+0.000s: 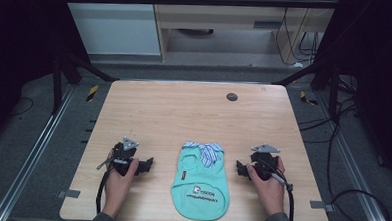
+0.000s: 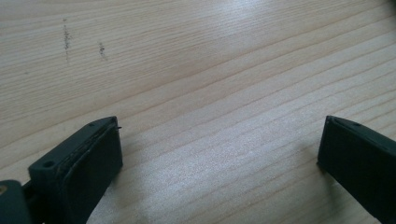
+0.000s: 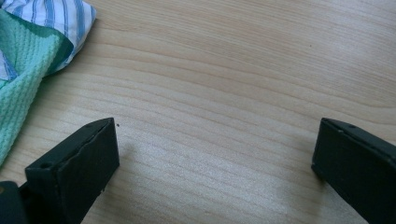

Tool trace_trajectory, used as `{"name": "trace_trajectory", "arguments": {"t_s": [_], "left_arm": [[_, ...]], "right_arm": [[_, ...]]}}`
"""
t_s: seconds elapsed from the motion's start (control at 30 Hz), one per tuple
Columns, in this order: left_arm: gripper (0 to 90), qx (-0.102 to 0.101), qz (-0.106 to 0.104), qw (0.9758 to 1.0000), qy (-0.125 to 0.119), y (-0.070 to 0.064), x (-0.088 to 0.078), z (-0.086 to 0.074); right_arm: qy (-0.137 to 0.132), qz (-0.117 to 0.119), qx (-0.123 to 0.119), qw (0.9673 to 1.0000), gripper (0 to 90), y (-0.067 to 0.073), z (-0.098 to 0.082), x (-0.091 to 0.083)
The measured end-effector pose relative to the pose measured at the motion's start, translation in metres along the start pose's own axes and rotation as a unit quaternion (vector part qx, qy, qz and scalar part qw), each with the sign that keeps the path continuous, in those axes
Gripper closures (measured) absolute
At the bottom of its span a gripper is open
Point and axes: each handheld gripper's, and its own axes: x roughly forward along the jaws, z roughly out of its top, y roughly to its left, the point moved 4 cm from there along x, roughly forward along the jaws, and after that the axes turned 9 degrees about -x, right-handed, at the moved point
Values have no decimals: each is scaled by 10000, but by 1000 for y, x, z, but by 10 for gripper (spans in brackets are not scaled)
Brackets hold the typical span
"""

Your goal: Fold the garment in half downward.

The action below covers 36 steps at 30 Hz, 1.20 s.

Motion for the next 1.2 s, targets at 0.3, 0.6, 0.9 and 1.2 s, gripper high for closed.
{"name": "trace_trajectory", "arguments": {"t_s": [0.3, 0.6, 0.9, 1.2], "left_arm": [[0, -61, 44, 10000, -22, -2, 0, -1], [53, 352, -336, 9988, -74, -10, -3, -2], [62, 650, -858, 9942, -80, -35, -12, 16], [208, 716, -1097, 9914, 17, -46, 2, 57]], "right_arm": [[-9, 11, 18, 10000, 7, 1, 0, -1], [-47, 41, 9, 10000, 41, 2, -2, -3], [-459, 185, -288, 9984, 344, 21, 12, -25], [-398, 630, -804, 9940, 513, 37, 45, -14]]}}
